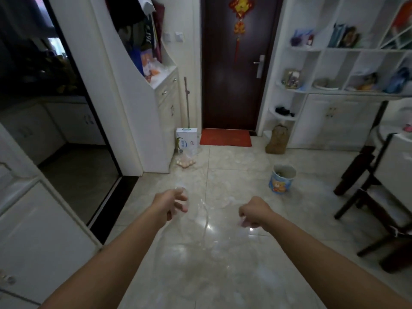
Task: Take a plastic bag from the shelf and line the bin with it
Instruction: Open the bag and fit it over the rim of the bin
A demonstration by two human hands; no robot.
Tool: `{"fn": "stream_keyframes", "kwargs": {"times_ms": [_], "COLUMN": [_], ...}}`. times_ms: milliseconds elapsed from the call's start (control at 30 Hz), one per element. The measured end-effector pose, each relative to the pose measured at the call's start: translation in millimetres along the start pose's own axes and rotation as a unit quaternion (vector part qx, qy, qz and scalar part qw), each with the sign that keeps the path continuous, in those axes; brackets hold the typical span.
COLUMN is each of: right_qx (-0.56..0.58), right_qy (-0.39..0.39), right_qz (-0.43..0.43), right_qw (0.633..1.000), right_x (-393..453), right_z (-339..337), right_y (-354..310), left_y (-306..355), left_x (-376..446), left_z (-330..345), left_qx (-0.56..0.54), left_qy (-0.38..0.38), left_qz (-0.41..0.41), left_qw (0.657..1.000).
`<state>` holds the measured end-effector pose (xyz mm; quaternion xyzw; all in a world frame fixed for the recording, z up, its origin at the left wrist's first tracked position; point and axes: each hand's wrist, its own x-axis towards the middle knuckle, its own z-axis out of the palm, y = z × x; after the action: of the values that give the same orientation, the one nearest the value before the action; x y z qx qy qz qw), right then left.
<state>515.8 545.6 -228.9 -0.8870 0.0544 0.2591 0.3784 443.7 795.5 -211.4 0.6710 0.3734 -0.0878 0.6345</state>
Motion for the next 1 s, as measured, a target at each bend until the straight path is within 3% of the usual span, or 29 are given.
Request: {"fn": "stream_keyframes", "kwargs": {"times_ms": [167, 267, 400, 533, 667, 867, 1000], "right_qx": [-0.017, -0.122, -0.156, -0.135, -0.106, 0.114, 0.153], "right_qy": [0.01, 0.099, 0.151, 0.183, 0.151, 0.153, 0.148], "right_qz": [-0.011, -0.037, -0.027, -0.009, 0.018, 0.036, 0.041], "right_qw": [1.0, 0.987, 0.976, 0.974, 0.983, 0.981, 0.976], "right_x": [41.4, 65.0, 107.4, 161.6, 212.1, 280.0, 316.6], "right_z": [-46.3, -66.7, -83.7, -105.4, -128.7, -148.9, -155.9], "right_y": [24.7, 35.8, 44.8, 42.6, 30.7, 8.9, 9.3], "left_y": [20.5, 36.8, 57.6, 78.6, 103.5, 139.3, 146.7], "left_x": [23.3, 46.6, 92.1, 149.0, 193.6, 237.5, 263.7], "left_z": [64.9, 94.0, 127.2, 164.4, 193.1, 211.1, 217.5], "left_qx": [-0.029, -0.157, -0.283, -0.199, -0.133, -0.131, -0.094], "left_qy": [0.014, -0.005, -0.077, -0.113, -0.11, -0.137, -0.166], "left_qz": [0.019, 0.008, -0.054, -0.059, -0.044, -0.005, -0.03], "left_qw": [0.999, 0.987, 0.955, 0.972, 0.984, 0.982, 0.981]}}
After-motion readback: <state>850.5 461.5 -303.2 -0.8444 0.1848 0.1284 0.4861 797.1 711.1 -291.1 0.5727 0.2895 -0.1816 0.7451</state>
